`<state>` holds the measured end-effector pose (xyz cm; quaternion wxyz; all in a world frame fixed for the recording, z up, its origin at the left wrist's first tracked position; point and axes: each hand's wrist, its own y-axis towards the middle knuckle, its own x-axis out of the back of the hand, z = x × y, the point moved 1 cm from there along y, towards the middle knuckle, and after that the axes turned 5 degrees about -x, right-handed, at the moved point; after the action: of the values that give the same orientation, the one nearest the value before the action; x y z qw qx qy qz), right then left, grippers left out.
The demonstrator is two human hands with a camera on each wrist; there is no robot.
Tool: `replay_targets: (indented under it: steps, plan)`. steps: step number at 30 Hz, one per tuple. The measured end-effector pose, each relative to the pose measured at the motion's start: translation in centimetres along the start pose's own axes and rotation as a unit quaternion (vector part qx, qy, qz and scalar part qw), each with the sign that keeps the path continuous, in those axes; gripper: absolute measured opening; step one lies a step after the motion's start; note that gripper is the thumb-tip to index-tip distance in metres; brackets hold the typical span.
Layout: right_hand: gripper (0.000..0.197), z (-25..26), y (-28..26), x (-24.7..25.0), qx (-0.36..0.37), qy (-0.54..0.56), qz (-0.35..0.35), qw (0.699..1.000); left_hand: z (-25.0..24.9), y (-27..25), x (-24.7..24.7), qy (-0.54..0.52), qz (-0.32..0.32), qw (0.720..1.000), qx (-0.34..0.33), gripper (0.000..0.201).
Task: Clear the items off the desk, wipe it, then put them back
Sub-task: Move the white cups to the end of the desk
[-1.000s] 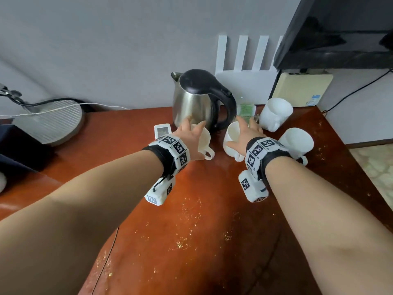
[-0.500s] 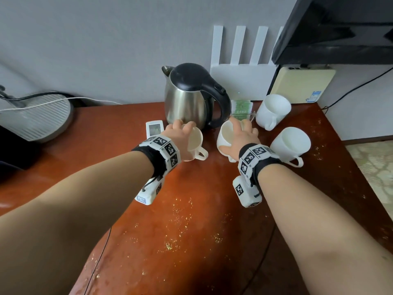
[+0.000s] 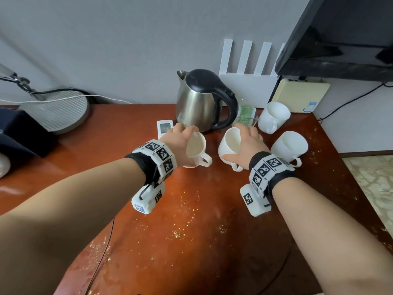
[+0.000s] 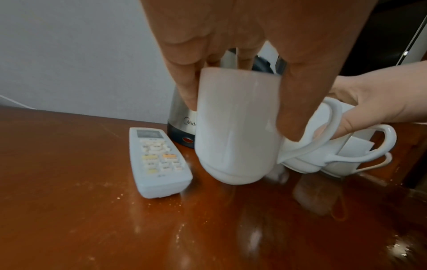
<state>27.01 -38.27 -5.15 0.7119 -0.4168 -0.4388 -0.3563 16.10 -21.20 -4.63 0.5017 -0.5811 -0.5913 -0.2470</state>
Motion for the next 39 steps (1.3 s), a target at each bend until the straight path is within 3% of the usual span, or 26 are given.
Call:
replay_targets:
  steps: [9, 16, 29, 39]
  plan:
    - [0.087, 7.0, -7.4, 0.6, 0.067, -0.031, -0.013, 0.997, 3.6, -7.2, 2.4, 0.018, -0.04, 0.999, -0.028, 0.094]
    - [0.092, 16.7, -12.7, -1.1, 0.127, -0.025, -0.007, 0.992, 10.6, -15.5, 6.0, 0.008, -0.093, 0.995, -0.018, 0.087]
    - [0.092, 37.8, -19.2, -11.0, 0.271, -0.084, 0.07, 0.956, 30.5, -31.3, 10.0, 0.057, -0.102, 0.984, 0.134, 0.094]
    - [0.087, 44.7, -21.0, -18.5, 0.285, -0.118, 0.101, 0.946, 40.0, -35.6, 7.1, -0.005, -0.084, 0.97, 0.229, 0.09]
